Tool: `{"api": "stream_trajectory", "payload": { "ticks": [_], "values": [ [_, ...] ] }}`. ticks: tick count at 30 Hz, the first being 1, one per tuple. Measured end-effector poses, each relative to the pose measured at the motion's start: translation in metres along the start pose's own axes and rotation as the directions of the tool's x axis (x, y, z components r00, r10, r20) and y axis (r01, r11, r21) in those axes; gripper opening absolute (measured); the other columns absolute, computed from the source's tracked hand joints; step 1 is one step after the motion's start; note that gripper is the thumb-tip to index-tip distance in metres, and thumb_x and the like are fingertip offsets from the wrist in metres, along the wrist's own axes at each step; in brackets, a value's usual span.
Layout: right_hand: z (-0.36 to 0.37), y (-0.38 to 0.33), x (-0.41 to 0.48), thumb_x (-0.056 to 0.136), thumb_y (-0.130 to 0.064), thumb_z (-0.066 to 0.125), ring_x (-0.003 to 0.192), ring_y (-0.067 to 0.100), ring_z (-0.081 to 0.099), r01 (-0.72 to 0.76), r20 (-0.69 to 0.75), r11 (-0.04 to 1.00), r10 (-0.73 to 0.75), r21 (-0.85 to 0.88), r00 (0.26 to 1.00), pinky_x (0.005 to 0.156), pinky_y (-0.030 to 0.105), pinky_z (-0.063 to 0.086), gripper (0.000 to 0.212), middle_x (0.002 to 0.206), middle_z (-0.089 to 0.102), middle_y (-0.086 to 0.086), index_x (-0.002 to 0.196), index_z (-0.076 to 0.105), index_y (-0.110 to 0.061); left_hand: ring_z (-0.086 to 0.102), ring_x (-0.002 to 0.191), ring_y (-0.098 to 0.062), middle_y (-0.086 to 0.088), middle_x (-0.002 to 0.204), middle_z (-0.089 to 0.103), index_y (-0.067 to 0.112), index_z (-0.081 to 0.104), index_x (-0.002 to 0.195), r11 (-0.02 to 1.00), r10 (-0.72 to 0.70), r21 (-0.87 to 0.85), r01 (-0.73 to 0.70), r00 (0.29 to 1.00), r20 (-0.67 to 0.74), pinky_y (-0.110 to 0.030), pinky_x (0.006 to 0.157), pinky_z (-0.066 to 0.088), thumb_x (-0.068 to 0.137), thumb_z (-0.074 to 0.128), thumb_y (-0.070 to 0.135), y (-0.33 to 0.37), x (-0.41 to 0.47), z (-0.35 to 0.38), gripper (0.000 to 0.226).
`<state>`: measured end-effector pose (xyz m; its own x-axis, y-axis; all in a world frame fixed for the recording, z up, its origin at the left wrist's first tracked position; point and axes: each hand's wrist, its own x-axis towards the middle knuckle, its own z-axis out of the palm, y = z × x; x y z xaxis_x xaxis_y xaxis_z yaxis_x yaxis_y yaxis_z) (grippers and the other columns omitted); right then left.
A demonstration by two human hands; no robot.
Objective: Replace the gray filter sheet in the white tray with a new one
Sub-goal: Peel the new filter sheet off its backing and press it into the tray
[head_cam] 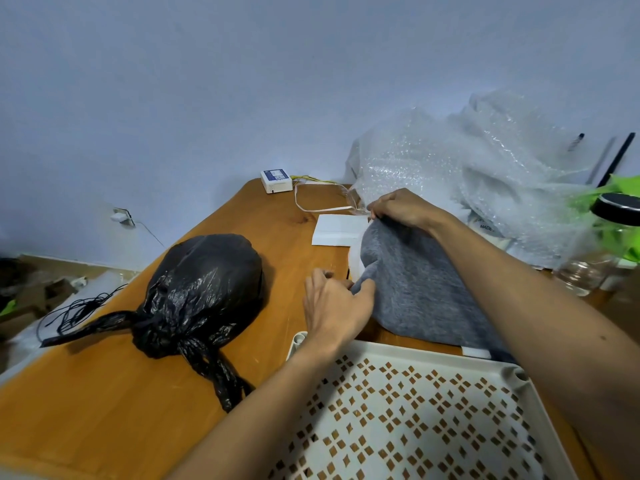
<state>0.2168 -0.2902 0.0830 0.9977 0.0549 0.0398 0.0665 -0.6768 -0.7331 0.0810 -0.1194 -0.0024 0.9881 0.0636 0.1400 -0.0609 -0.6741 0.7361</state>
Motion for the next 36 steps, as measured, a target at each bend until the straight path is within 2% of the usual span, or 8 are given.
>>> {"api": "stream_trajectory", "payload": {
  "ticks": [5, 10, 14, 18, 21, 27, 33, 36],
  "values": [
    [0.007, -0.002, 0.000, 0.075, -0.027, 0.058, 0.081, 0.020, 0.053, 0.013, 0.008, 0.999, -0.013, 0.037, 1.000, 0.074, 0.034, 0.040, 0.032, 0.084, 0.066, 0.007, 0.085, 0.076, -0.002, 0.056, 0.064, -0.017, 0.001, 0.069, 0.059, 0.013, 0.067, 0.070, 0.973, -0.059, -0.207, 0.101, 0.979, 0.197, -0.034, 0.060, 0.046, 0.093, 0.050, 0.046, 0.007, -0.002, -0.005, 0.044],
    [0.021, 0.002, 0.007, 0.086, -0.020, 0.066, 0.082, 0.014, 0.057, 0.019, 0.020, 0.993, -0.022, 0.118, 1.000, 0.071, 0.023, 0.043, 0.019, 0.089, 0.068, 0.004, 0.088, 0.078, -0.005, 0.073, 0.078, -0.009, 0.008, 0.084, 0.076, 0.022, 0.073, 0.090, 0.948, -0.076, -0.284, 0.142, 0.970, 0.232, -0.032, 0.072, 0.061, 0.079, 0.071, 0.062, 0.012, -0.002, -0.005, 0.041],
    [0.033, 0.007, 0.015, 0.093, -0.016, 0.064, 0.100, 0.013, 0.060, 0.024, -0.002, 0.992, -0.024, 0.123, 1.000, 0.079, 0.020, 0.043, 0.015, 0.108, 0.067, 0.001, 0.102, 0.075, -0.011, 0.069, 0.084, -0.009, 0.004, 0.089, 0.073, 0.019, 0.068, 0.096, 0.896, -0.152, -0.350, 0.273, 0.929, 0.337, -0.032, 0.080, 0.058, 0.093, 0.067, 0.025, 0.014, 0.007, -0.008, 0.007],
    [0.044, 0.011, 0.020, 0.089, -0.013, 0.066, 0.101, 0.016, 0.059, 0.004, -0.036, 0.994, 0.000, 0.109, 0.999, 0.075, 0.019, 0.045, 0.024, 0.118, 0.065, 0.005, 0.112, 0.071, -0.012, 0.067, 0.098, -0.023, -0.009, 0.105, 0.067, 0.009, 0.059, 0.106, 0.609, -0.270, -0.566, 0.557, 0.815, 0.512, -0.038, 0.087, 0.060, 0.088, 0.053, -0.002, 0.007, 0.010, -0.011, 0.022],
    [0.055, 0.019, 0.021, 0.086, -0.026, 0.069, 0.115, 0.022, 0.060, 0.017, -0.001, 0.993, -0.018, -0.115, 1.000, 0.098, 0.033, 0.047, 0.039, 0.133, 0.062, 0.007, 0.123, 0.064, -0.017, 0.064, 0.103, -0.032, -0.015, 0.110, 0.061, 0.008, 0.048, 0.090, 0.347, -0.284, -0.635, 0.690, 0.723, 0.630, -0.044, 0.091, 0.058, 0.083, 0.037, -0.011, -0.001, 0.016, -0.015, 0.023],
    [0.080, 0.028, -0.007, 0.094, -0.029, 0.055, 0.132, 0.027, 0.048, 0.233, -0.066, 0.879, -0.285, -0.417, 0.956, 0.108, 0.043, 0.041, 0.039, 0.146, 0.049, 0.007, 0.131, 0.058, -0.019, 0.066, 0.097, -0.034, -0.018, 0.106, 0.065, 0.007, 0.047, 0.097, 0.295, -0.239, -0.573, 0.765, 0.640, 0.730, -0.046, 0.076, 0.057, 0.083, 0.027, -0.005, -0.014, 0.033, -0.021, 0.027],
    [0.103, 0.038, -0.023, 0.102, -0.033, 0.049, 0.127, 0.028, 0.051, 0.285, 0.021, 0.842, -0.311, -0.458, 0.950, 0.099, 0.041, 0.043, 0.043, 0.139, 0.052, 0.009, 0.140, 0.050, -0.014, 0.075, 0.092, -0.036, -0.021, 0.118, 0.069, 0.010, 0.049, 0.130, 0.648, -0.254, -0.281, 0.708, 0.548, 0.797, -0.043, 0.078, 0.063, 0.091, 0.047, 0.023, -0.017, 0.045, -0.031, 0.041],
    [0.107, 0.038, -0.025, 0.099, -0.040, 0.055, 0.126, 0.027, 0.053, 0.240, -0.002, 0.891, -0.261, -0.384, 0.965, 0.101, 0.041, 0.045, 0.052, 0.140, 0.051, 0.007, 0.143, 0.046, -0.013, 0.074, 0.076, -0.026, -0.019, 0.106, 0.072, 0.008, 0.056, 0.118, 0.900, -0.355, 0.046, 0.434, 0.665, 0.657, -0.036, 0.072, 0.062, 0.095, 0.052, 0.056, -0.012, 0.054, -0.039, 0.054]
  ]
}}
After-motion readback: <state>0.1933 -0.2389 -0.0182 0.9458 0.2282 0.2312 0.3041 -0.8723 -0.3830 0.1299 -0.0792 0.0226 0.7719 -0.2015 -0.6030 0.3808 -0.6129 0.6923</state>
